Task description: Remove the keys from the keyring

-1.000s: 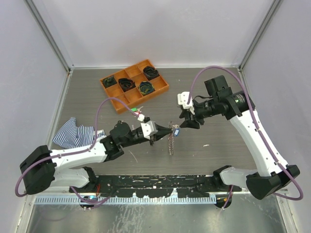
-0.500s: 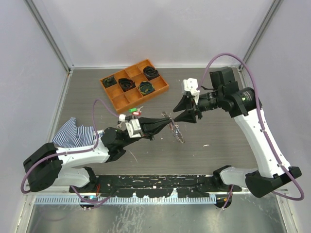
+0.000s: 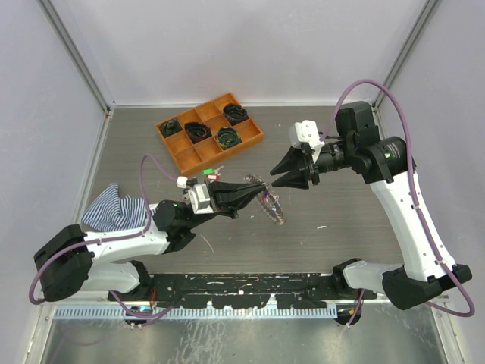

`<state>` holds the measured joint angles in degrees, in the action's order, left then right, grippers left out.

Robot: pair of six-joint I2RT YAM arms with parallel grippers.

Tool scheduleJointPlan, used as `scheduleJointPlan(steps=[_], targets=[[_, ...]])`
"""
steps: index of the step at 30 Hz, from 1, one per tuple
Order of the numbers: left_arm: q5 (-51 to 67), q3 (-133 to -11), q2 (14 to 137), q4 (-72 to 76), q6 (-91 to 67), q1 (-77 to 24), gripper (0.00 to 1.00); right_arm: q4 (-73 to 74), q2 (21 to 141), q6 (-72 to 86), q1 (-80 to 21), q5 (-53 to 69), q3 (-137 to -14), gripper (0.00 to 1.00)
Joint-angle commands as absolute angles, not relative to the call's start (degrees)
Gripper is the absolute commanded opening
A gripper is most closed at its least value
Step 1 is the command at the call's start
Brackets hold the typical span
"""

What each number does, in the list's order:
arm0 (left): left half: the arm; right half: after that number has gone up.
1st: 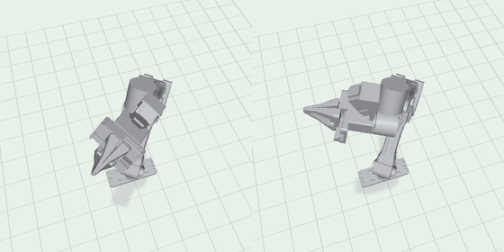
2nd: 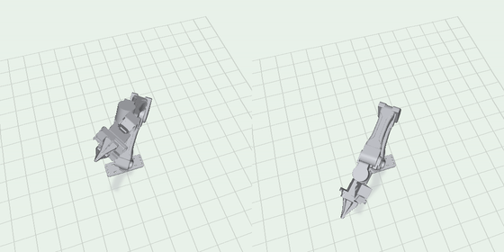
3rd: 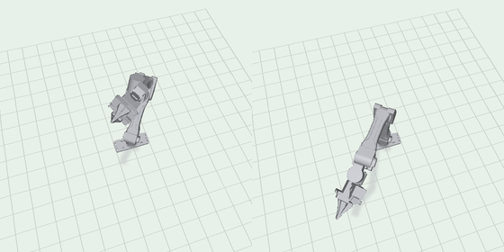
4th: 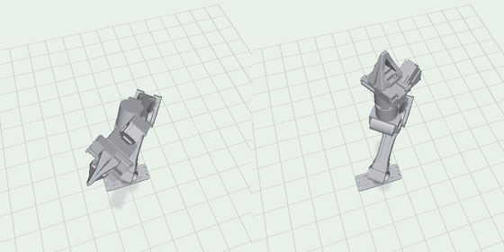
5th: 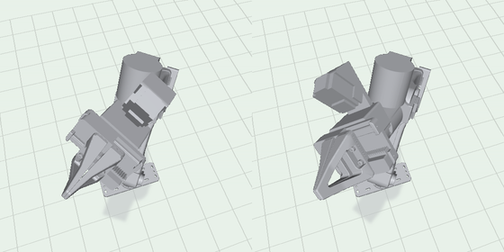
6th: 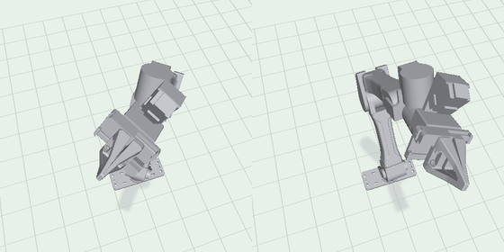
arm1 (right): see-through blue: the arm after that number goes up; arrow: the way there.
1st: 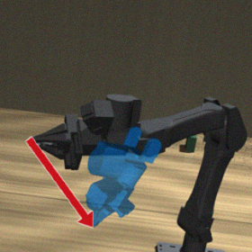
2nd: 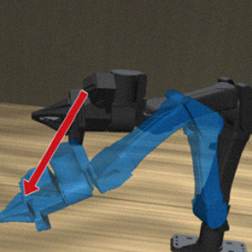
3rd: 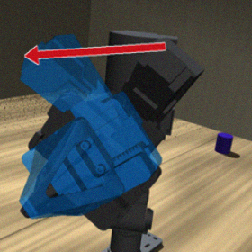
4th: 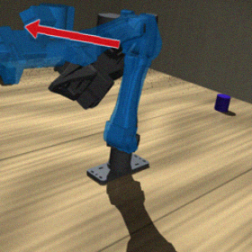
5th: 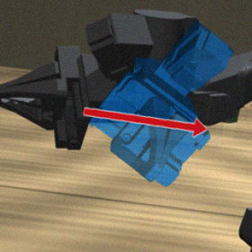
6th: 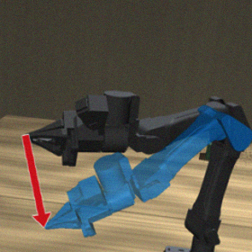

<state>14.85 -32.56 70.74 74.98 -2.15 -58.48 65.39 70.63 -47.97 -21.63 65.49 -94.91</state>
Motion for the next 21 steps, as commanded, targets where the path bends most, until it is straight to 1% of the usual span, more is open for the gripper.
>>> scheduleJointPlan(steps=[1, 10, 16, 21], targets=[[15.65, -35.33, 68.00, 81.09, -3.08, -58.23, 0.00, 66.09, 70.14, -51.83, -21.35, 69.42, -95.04, 0.37], [16.67, -35.76, 68.07, 80.86, -4.02, -58.20, 0.00, 65.97, 71.02, -53.08, -21.38, 72.62, -93.32, 0.38], [16.98, -36.03, 68.18, 80.86, -4.39, -58.18, 0.00, 65.30, 71.13, -53.32, -21.31, 73.55, -91.56, 0.32], [16.91, -36.21, 68.37, 80.86, -4.57, -58.19, 0.00, 65.71, 71.24, -54.13, -21.35, 74.95, -91.41, 0.30]])
